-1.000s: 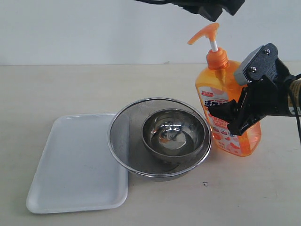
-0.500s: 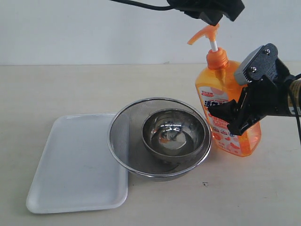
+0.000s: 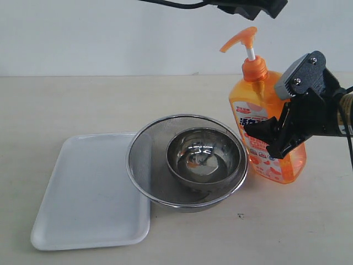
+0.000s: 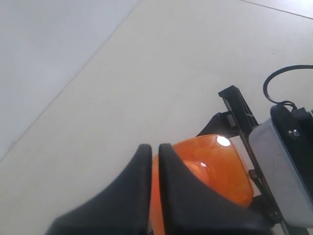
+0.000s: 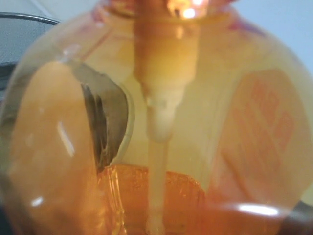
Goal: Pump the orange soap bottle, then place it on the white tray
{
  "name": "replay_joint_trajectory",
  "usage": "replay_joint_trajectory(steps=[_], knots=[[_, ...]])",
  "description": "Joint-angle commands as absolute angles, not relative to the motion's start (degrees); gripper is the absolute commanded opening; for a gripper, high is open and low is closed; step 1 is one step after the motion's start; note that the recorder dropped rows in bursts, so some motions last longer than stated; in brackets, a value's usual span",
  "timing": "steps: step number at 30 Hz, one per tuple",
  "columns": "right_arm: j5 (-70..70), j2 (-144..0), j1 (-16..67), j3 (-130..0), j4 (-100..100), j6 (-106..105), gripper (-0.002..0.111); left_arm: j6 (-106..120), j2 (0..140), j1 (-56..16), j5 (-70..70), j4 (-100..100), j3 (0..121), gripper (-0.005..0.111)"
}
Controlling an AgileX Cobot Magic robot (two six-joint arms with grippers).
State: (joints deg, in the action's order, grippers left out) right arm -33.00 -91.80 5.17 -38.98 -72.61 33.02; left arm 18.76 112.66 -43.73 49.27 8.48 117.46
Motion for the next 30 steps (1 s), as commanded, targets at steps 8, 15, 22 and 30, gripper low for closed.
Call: replay_joint_trajectory(steps=[8, 15, 22, 30], knots=[[-32.36, -91.94, 5.22, -38.26, -74.01, 33.14, 0.0, 18.87, 115.0, -43.86, 49.87, 7.66, 117.28, 0.005], [-32.36, -91.94, 5.22, -38.26, -74.01, 33.14, 0.0, 18.87, 115.41, -43.86, 50.52, 7.8, 117.28, 0.005], [-32.36, -91.94, 5.22, -38.26, -74.01, 33.14, 0.0, 18.87, 115.41, -43.86, 52.84, 7.89, 117.28, 0.005], [-32.36, -91.94, 5.22, -38.26, -74.01, 33.14, 0.0, 18.06, 115.41, -43.86, 53.42, 7.89, 117.28, 0.005]])
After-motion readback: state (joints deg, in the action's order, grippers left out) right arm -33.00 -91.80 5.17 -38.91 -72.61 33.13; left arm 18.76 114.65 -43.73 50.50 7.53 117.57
